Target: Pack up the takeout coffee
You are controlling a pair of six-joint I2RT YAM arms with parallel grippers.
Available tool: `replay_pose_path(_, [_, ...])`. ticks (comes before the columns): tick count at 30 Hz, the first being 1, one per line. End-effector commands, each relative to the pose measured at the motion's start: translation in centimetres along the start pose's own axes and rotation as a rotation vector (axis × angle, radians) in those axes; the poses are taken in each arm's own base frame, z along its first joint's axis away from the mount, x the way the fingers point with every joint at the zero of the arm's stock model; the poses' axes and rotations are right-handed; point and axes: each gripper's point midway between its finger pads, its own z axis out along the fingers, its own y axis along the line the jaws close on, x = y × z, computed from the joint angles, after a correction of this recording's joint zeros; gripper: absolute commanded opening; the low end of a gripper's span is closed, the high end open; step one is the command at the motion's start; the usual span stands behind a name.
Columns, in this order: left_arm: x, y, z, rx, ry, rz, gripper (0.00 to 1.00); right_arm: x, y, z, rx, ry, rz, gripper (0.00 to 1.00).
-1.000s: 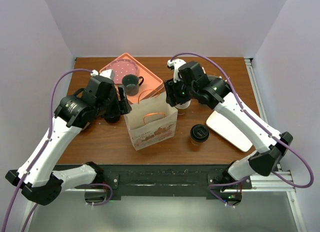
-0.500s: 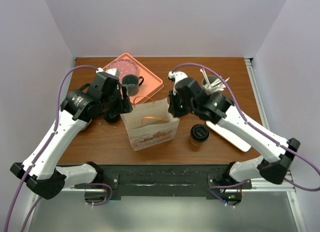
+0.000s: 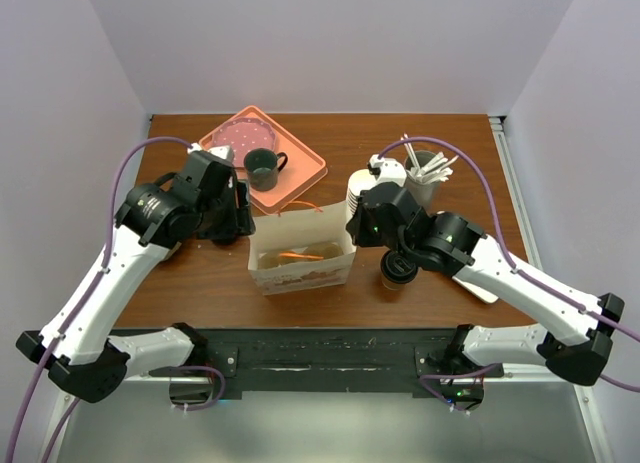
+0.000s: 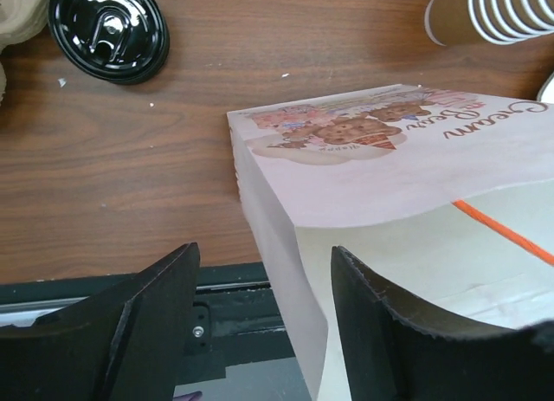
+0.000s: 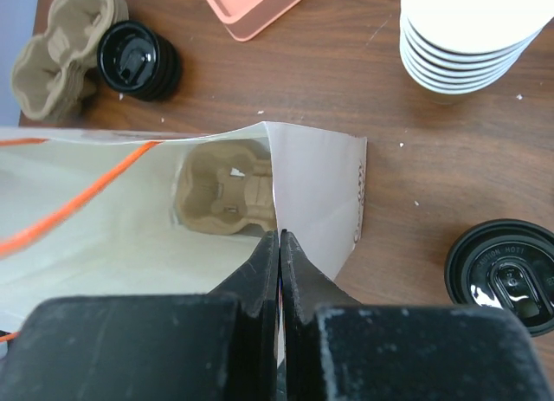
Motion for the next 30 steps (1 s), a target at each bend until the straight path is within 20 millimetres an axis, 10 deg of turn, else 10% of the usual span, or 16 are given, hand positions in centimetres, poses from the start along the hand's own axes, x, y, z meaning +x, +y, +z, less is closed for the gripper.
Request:
replay_pose_path(1, [-1.1,0.3,0.9,-0.028,-0.04,0.041,0.65,-1.3,0.1,-0.2,-0.003,-0.074,0.075,0.0])
replay_pose_path(13, [-0.2,-1.9,1.5,0.069,0.03,0.023,0.49,-0.9,-1.1,-1.2,0.001,-0.11,0.148,0.0])
replay_pose_path(18, [-0.7,-3.2,2.0,0.147,0.007,0.078,0.17,-0.2,-1.2,-1.2,-0.027,-0.103,0.146,0.01])
replay_pose_path(22, [-0.7,-3.3,2.7,0.168,-0.02,0.122,0.0,-0.3,-0.1,-2.1,-0.108,-0.086,0.084,0.2])
replay_pose_path(30, [-0.9,-4.2,1.2,0.284,-0.13,0.07,0.0,-3.3,2.7,-7.4,-0.288,-0.105,-0.039,0.68])
